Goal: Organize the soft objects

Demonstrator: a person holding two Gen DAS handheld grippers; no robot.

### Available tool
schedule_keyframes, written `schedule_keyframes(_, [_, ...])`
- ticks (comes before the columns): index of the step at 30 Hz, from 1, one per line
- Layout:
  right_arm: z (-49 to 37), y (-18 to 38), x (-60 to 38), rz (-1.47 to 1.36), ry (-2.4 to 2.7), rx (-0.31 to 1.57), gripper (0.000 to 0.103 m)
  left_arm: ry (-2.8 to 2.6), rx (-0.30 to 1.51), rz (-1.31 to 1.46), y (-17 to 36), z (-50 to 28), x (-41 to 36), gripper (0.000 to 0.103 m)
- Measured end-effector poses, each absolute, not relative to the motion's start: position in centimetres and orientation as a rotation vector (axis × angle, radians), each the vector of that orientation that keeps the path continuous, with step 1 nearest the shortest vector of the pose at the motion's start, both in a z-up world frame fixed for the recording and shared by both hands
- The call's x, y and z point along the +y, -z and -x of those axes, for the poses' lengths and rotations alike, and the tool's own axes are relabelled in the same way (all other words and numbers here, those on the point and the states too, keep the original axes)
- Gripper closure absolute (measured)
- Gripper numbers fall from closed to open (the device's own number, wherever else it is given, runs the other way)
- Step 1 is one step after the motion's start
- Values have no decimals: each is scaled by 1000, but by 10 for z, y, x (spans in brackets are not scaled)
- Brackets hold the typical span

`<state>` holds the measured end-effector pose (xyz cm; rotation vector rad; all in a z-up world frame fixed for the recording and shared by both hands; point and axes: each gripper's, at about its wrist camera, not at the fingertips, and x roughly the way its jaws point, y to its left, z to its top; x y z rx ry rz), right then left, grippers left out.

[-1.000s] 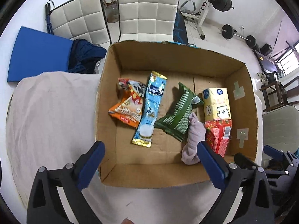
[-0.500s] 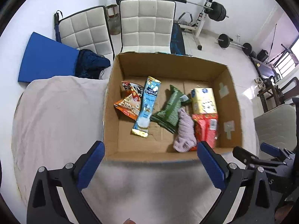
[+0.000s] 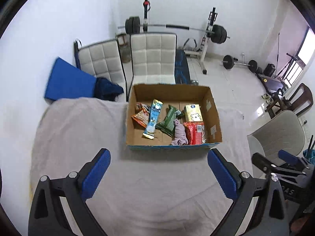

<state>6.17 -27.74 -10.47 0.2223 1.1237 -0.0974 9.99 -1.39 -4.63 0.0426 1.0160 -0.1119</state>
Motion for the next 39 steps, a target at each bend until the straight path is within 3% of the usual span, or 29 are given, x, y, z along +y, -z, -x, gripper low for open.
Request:
schedule_keyframes(7, [3, 34, -281, -241, 97, 1025, 0, 98, 1000, 1, 8, -57, -5, 2])
schedule_keyframes(15, [44, -4, -273, -214, 69, 1004, 0, 91, 984, 19, -13, -33, -1, 2])
schedule_keyframes(39, [13, -14, -267, -154, 113, 924, 0, 88, 933, -15, -8, -37, -16, 2])
